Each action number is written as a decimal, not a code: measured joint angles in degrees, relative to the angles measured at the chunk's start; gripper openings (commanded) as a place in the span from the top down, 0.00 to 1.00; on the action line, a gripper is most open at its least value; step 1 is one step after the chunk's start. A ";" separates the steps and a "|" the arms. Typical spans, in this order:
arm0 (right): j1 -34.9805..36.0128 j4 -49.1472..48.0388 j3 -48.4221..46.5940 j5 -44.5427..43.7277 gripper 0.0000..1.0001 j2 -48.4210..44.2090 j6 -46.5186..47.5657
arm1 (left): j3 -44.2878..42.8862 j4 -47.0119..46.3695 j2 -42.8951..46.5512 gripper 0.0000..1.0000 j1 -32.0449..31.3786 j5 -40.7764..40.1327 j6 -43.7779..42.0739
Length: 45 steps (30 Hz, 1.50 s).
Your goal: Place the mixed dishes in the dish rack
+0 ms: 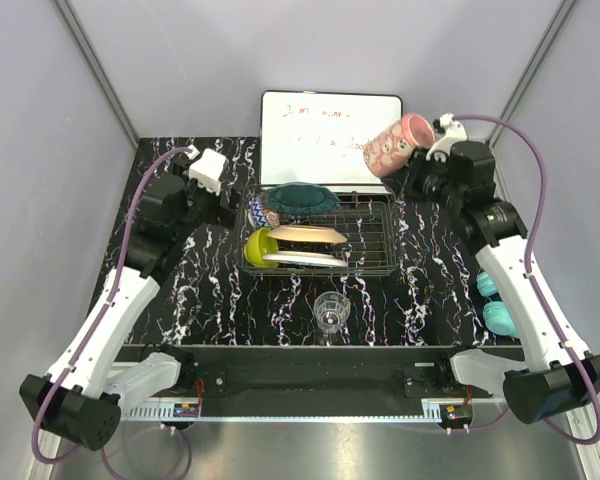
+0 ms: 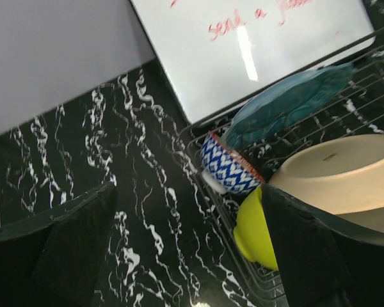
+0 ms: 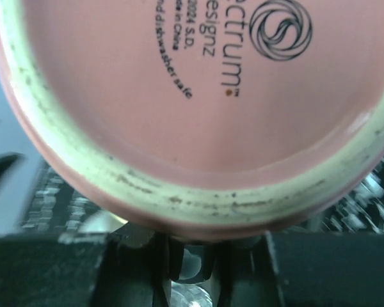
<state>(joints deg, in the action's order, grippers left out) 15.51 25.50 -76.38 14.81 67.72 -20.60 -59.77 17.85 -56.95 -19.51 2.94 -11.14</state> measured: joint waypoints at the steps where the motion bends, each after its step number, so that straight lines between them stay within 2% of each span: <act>1: 0.24 1.60 1.03 -2.40 1.00 -0.50 0.87 | -0.04 0.57 -0.55 0.01 0.42 -0.33 0.09; 8: 1.64 9.38 8.72 -18.18 1.00 -0.68 5.11 | -0.46 4.39 -1.16 0.01 1.77 -1.81 0.44; 15: 3.43 5.95 14.71 -26.64 1.00 0.92 6.32 | -0.63 6.64 -1.16 0.01 3.39 -4.28 0.48; 21: 5.09 2.29 16.87 -28.61 1.00 4.98 6.43 | -0.66 6.71 -1.16 0.01 3.85 -5.14 0.52; 30: 12.07 -1.51 14.43 -30.62 1.00 12.98 6.91 | -0.50 6.64 -1.03 0.01 3.91 -5.11 1.53; 45: 12.28 -6.56 13.05 -28.68 1.00 26.51 5.18 | 0.35 6.51 0.74 0.01 3.91 -5.11 1.70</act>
<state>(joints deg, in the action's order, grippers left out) 27.79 18.94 -63.33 -13.87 94.24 -15.42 -59.42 24.36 -56.21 -15.59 -2.17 -9.43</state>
